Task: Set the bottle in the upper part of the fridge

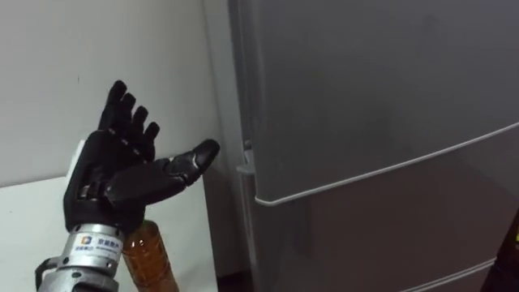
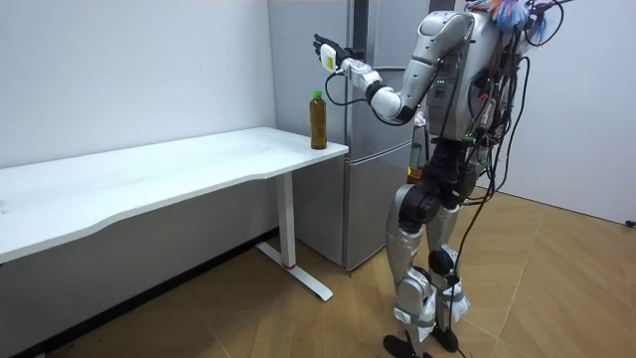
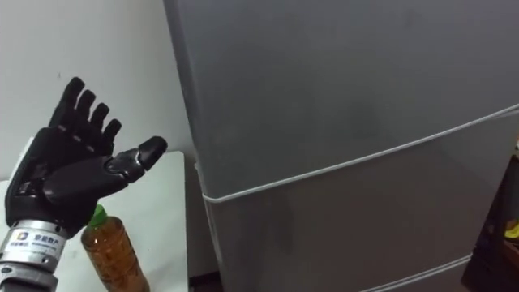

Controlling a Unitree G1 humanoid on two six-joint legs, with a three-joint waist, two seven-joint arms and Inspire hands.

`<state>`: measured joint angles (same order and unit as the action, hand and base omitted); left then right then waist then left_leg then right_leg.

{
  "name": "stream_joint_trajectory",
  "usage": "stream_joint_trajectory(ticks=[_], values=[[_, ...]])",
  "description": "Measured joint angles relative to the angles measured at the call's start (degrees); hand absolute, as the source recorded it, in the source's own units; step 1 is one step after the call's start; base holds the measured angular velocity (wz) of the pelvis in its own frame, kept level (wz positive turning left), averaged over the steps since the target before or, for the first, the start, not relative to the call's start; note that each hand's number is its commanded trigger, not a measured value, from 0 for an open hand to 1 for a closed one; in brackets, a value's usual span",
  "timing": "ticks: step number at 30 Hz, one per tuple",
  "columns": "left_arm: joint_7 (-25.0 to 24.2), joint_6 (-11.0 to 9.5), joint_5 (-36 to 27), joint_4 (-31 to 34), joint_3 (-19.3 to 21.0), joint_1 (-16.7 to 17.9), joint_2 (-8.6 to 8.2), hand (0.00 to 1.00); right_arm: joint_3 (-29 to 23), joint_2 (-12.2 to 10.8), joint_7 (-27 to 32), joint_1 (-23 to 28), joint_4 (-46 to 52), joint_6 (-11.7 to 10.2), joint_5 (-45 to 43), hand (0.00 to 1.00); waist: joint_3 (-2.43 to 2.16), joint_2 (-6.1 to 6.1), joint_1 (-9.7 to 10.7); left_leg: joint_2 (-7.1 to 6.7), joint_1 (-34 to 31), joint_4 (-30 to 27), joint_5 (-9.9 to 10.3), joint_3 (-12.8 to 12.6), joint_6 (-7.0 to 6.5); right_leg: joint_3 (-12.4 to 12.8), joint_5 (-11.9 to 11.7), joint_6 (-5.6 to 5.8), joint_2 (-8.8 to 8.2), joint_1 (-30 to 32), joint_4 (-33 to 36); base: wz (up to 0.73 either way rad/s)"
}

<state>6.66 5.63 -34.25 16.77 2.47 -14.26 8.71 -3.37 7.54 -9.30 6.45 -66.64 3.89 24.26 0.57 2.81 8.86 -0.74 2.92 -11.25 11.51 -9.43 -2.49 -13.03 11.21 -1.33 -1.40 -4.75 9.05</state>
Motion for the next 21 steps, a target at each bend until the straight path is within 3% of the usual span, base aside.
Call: stream_joint_trajectory(ticks=[6, 21], values=[[-1.4, 1.4, -1.3, 0.1, -0.4, -1.3, -0.86, 0.0, 0.1, 0.1, -0.1, -0.2, 0.1, 0.0, 0.1, 0.0, -0.24, 0.34, 0.3, -0.01, 0.0, 0.0, 0.0, -0.2, 0.0, 0.7, 0.0, 0.0, -0.03, 0.4, 0.5, -0.08], [-4.7, 2.0, -6.7, 1.4, -0.6, -2.8, -1.38, 0.0, 2.1, 1.2, -1.6, -1.4, -0.2, 1.3, -0.1, 0.0, -0.32, 0.41, 0.4, -0.01, -0.4, -0.2, 0.0, 0.1, -0.01, 0.2, 0.0, 0.0, -0.18, 0.7, 0.7, 0.01]])
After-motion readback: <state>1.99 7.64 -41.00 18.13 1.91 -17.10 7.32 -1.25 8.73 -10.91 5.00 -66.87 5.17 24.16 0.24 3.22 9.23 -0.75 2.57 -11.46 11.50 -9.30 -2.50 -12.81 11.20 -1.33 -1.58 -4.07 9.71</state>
